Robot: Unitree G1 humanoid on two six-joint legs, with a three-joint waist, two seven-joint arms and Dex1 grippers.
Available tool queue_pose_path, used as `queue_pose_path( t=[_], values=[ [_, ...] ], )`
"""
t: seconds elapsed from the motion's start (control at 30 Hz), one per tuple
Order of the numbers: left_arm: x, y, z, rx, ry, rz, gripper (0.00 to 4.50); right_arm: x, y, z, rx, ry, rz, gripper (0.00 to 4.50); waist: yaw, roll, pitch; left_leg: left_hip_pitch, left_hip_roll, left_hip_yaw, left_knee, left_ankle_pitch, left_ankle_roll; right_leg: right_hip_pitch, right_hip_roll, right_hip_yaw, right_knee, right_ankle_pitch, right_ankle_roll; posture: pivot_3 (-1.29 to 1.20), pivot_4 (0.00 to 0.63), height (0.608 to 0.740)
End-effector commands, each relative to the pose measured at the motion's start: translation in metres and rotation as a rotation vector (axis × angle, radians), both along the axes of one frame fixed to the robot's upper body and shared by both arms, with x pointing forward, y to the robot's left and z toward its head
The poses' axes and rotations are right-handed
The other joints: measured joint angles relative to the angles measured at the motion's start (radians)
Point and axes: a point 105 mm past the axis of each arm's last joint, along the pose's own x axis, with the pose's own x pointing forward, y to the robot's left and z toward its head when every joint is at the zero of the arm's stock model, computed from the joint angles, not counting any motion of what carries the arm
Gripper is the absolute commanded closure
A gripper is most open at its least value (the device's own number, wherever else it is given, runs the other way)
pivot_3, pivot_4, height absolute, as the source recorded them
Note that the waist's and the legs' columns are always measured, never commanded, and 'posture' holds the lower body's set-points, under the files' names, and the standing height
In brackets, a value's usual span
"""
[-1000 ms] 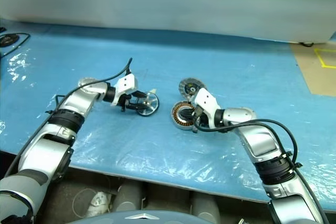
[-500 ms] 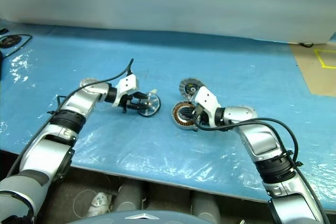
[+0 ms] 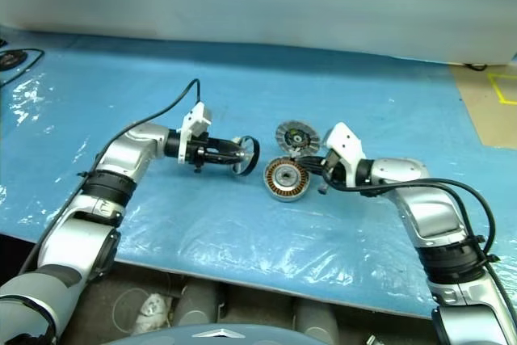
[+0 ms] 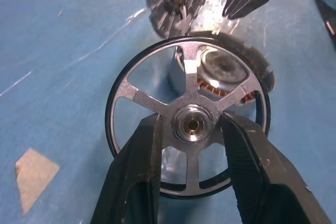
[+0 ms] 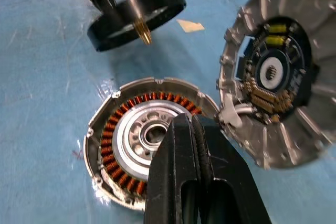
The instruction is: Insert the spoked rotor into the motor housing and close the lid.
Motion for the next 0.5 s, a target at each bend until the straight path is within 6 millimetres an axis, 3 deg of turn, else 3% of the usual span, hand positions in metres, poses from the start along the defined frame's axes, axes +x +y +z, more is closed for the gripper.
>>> queue_pose_path(
  t=[0.03,0.23,0.5],
  values=[
    [-0.004,-0.015,0.028,-0.129,-0.048,-0.044,2.74,-0.009,-0.008,0.013,0.001,-0.032,0.01,4.5,0.0,0.0,0.0,0.0,0.0,0.0,0.0,0.0,0.0,0.0,0.0,0.0,0.0,0.0,0.0,0.0,0.15,0.74],
    [-0.011,-0.036,0.042,-0.228,-0.022,-0.089,2.74,-0.015,-0.016,0.009,-0.024,-0.019,-0.007,4.5,-0.006,0.0,0.0,0.001,0.0,0.0,0.0,0.001,0.001,0.0,0.0,0.0,0.0,0.0,0.0,0.0,0.15,0.74],
    [-0.013,-0.05,0.023,-0.164,-0.02,-0.101,2.74,-0.014,-0.013,0.011,-0.017,-0.028,-0.016,4.5,-0.004,0.0,0.0,0.0,0.0,0.0,0.001,0.002,0.004,0.0,0.0,0.001,0.0,0.0,0.0,0.0,0.15,0.74]
  ],
)
